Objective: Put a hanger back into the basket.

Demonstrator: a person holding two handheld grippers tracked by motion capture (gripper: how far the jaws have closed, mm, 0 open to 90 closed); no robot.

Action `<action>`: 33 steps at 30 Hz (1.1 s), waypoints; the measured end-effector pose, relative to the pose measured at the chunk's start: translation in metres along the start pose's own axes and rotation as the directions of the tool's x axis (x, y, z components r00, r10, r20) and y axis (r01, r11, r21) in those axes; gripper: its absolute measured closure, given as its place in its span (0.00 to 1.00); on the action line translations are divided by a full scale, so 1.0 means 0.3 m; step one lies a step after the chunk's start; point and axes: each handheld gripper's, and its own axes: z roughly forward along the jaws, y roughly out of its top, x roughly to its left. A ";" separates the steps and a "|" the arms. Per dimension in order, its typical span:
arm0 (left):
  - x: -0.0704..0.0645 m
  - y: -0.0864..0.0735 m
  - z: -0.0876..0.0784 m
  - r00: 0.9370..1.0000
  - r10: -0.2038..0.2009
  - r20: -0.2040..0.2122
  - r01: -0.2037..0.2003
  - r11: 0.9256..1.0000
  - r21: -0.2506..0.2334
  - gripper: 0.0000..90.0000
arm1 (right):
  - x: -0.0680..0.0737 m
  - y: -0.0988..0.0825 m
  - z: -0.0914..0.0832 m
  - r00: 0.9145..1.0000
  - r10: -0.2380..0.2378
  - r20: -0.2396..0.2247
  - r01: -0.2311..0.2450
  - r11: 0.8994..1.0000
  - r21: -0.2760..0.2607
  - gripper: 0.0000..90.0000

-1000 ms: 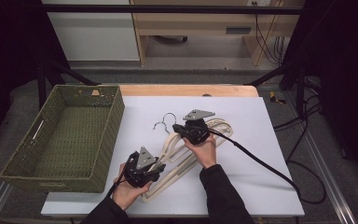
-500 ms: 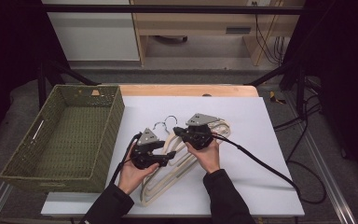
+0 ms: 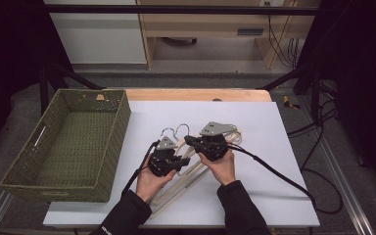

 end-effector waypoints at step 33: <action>-0.064 0.083 -0.303 0.984 0.167 -0.059 -0.174 0.975 -0.139 0.95 | -0.043 -0.160 -0.438 0.990 0.087 0.107 -0.073 0.989 -0.127 0.16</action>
